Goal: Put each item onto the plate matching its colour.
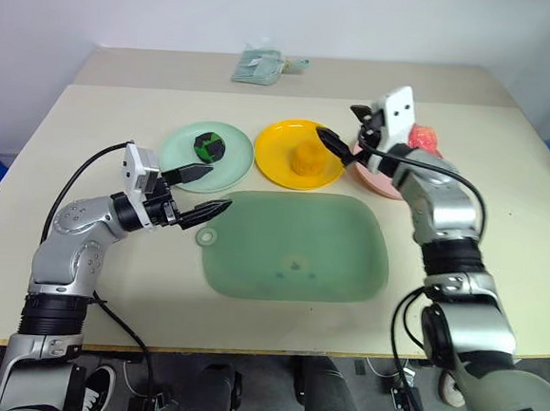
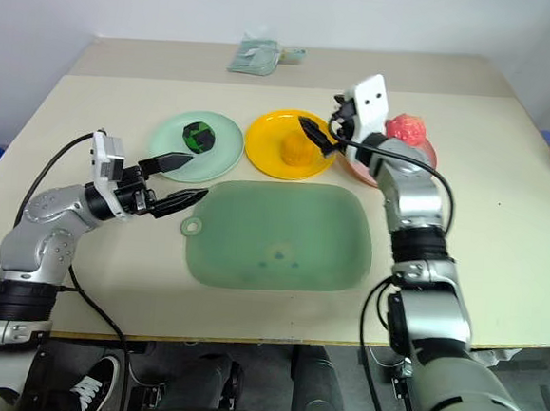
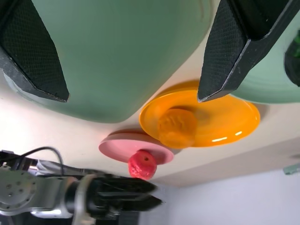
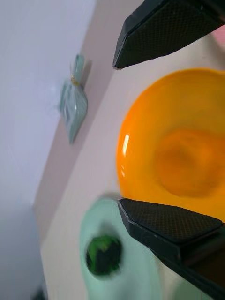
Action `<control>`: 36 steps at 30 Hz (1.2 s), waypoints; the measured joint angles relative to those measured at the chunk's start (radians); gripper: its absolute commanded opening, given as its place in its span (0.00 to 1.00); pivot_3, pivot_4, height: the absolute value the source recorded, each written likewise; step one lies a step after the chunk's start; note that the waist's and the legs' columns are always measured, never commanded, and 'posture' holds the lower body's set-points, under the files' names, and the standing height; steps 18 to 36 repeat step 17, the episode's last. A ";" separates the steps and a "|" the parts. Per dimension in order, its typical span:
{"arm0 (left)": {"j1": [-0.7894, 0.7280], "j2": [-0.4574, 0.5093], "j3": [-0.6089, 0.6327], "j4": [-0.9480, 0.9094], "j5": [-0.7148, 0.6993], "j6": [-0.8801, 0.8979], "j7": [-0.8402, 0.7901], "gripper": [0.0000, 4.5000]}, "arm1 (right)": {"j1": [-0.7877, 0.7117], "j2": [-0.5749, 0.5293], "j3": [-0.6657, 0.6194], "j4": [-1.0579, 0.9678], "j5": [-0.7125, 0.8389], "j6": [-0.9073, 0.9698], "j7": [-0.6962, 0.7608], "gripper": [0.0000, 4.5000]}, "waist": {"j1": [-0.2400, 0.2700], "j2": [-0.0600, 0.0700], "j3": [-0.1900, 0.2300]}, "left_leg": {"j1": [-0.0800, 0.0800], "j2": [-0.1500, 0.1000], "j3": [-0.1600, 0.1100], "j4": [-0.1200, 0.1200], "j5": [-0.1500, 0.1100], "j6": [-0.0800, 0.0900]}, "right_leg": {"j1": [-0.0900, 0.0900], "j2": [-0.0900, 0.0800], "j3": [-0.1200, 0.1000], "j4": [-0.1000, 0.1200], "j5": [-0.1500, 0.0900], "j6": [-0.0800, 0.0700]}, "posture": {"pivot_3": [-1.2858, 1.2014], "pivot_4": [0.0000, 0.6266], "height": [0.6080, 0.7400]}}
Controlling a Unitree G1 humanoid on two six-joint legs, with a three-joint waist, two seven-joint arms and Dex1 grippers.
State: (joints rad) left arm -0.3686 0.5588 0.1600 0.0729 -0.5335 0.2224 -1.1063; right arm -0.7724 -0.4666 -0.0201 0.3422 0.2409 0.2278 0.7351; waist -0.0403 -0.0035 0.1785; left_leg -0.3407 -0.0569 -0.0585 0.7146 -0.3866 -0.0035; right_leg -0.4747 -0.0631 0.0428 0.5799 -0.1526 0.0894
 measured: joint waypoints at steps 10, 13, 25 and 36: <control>-0.079 -0.059 -0.093 0.125 0.042 -0.059 -0.089 1.00 | 0.399 -0.216 -0.077 -0.477 0.112 0.250 0.102 0.99 | 0.010 0.000 0.000 | 0.002 0.000 0.001 0.001 0.000 0.000 | 0.002 0.000 0.001 0.000 0.000 0.000 | 0.52 0.24 1.00; -0.152 -0.080 -0.119 0.173 0.064 -0.078 -0.099 1.00 | 0.449 -0.221 -0.117 -0.574 0.160 0.317 0.082 0.99 | 0.018 0.000 0.000 | 0.002 0.000 0.002 0.002 0.000 0.001 | 0.002 0.000 0.001 0.000 0.000 0.000 | 0.52 0.24 1.00; -0.241 -0.095 -0.119 0.254 0.068 -0.108 -0.132 1.00 | 0.439 -0.212 -0.145 -0.608 0.207 0.347 0.052 0.99 | 0.027 0.000 0.000 | 0.003 0.000 0.001 0.002 -0.002 0.003 | 0.002 0.001 0.001 0.000 0.000 0.000 | 0.52 0.24 1.00; -0.241 -0.095 -0.119 0.254 0.068 -0.108 -0.132 1.00 | 0.439 -0.212 -0.145 -0.608 0.207 0.347 0.052 0.99 | 0.027 0.000 0.000 | 0.003 0.000 0.001 0.002 -0.002 0.003 | 0.002 0.001 0.001 0.000 0.000 0.000 | 0.52 0.24 1.00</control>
